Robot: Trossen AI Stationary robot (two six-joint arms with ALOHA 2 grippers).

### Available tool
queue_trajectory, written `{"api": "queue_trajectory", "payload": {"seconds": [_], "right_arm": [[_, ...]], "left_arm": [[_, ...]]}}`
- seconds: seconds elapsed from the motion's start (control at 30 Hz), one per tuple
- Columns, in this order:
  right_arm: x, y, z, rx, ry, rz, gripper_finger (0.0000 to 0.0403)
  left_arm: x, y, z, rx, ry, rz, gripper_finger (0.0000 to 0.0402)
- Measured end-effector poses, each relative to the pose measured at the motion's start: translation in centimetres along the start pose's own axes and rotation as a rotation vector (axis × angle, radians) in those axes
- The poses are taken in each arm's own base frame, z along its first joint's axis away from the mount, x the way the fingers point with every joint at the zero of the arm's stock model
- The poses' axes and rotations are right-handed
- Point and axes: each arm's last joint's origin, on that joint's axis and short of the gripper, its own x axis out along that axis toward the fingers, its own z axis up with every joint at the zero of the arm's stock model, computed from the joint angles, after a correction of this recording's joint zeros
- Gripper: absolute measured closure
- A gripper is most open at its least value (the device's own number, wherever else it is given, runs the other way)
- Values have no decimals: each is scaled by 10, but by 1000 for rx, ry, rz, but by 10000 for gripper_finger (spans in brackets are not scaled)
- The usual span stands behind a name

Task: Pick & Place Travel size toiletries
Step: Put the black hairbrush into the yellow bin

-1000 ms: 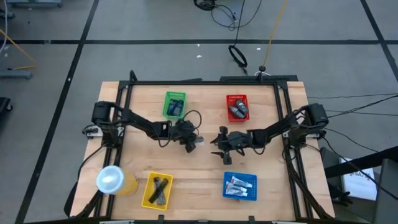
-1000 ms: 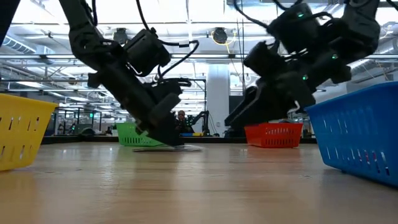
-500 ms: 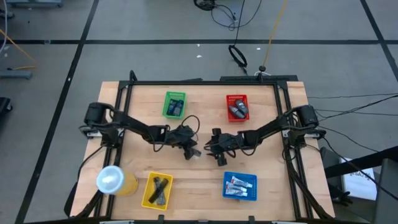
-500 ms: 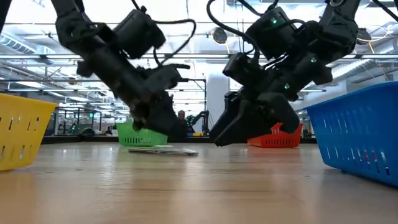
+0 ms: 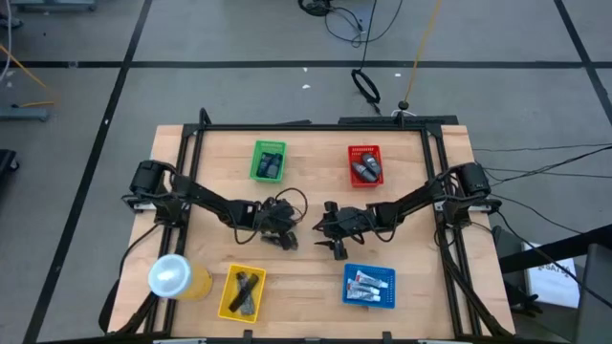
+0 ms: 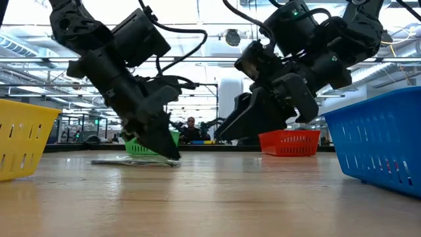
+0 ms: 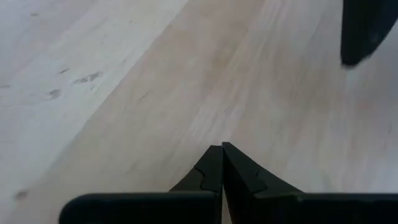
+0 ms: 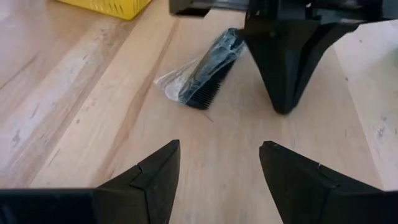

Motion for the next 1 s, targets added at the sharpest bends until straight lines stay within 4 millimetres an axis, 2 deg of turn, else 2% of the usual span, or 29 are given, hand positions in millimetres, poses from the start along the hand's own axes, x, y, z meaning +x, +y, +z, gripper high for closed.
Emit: {"api": "queue_trajectory", "payload": {"seconds": [0.1, 0.2, 0.47, 0.6, 0.73, 0.83, 1.0], "right_arm": [[0, 0, 0, -4, 1, 1, 191], [0, 0, -1, -6, 11, 1, 191], [0, 1, -3, -13, 34, 3, 191], [0, 1, -4, -14, 46, 5, 191], [0, 1, -5, -17, 53, 6, 191], [0, 1, -6, -17, 57, 7, 191], [-1, 1, -6, -18, 65, 8, 190]], "left_arm": [[10, -12, -6, -35, -78, -26, 400], [10, -20, -9, -13, -101, -56, 398], [-49, -32, -2, 89, 23, -217, 401], [-59, -35, -13, 128, 115, -228, 400], [-45, -31, -24, 137, 168, -138, 400], [-30, -29, -24, 110, 149, -114, 401], [0, -30, -10, 26, -26, -202, 400]]}}
